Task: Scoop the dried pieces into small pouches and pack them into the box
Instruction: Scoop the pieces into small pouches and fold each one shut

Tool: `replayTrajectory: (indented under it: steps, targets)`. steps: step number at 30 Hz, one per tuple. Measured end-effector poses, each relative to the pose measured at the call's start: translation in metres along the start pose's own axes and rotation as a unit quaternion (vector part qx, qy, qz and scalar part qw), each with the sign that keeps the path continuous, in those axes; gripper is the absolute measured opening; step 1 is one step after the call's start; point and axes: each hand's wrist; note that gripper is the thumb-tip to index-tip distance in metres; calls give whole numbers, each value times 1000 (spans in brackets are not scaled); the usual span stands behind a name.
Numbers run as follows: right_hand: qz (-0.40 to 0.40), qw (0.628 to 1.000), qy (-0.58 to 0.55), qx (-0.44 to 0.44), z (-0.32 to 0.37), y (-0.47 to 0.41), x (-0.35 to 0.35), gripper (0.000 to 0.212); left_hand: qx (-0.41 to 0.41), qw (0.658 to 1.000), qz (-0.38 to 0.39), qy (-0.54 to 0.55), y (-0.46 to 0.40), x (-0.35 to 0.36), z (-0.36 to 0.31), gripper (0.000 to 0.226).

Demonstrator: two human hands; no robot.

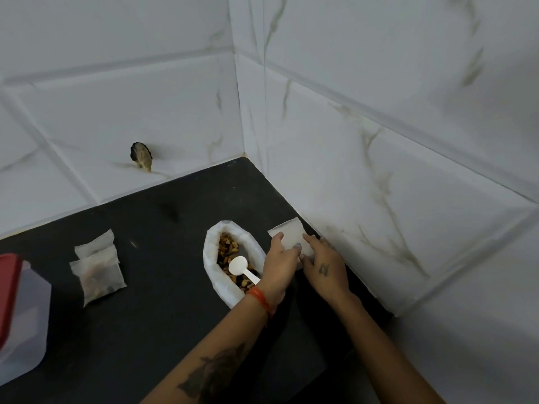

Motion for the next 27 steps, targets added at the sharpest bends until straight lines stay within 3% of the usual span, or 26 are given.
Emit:
replayTrajectory:
  steps: [8, 12, 16, 20, 24, 27]
  targets:
    - [-146, 985, -83, -29, 45, 5, -7, 39, 73, 997, -26, 21, 25, -24, -10, 51]
    - [-170, 971, -167, -32, 74, 7, -4, 33, 106, 991, -66, 36, 41, -51, -11, 50]
    - [-119, 961, -246, -43, 104, 15, 8, 40, 123, 985, -108, 45, 55, -86, -6, 50]
    - [-48, 952, -297, -63, 125, 24, 31, 31, 117, 986, -117, 17, 63, -120, 2, 87]
    - [26, 950, -304, -60, 140, 30, 46, 23, 120, 985, -123, 3, 67, -142, 8, 70]
    - [76, 917, -390, -28, 147, 34, 50, 24, 130, 983, -133, 12, 70, -156, 13, 64]
Point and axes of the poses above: each hand's wrist, its own y-axis away from the middle knuckle, its own x-axis out of the palm, z = x × y, and after that the axes turned 7 degrees about -x, right-handed
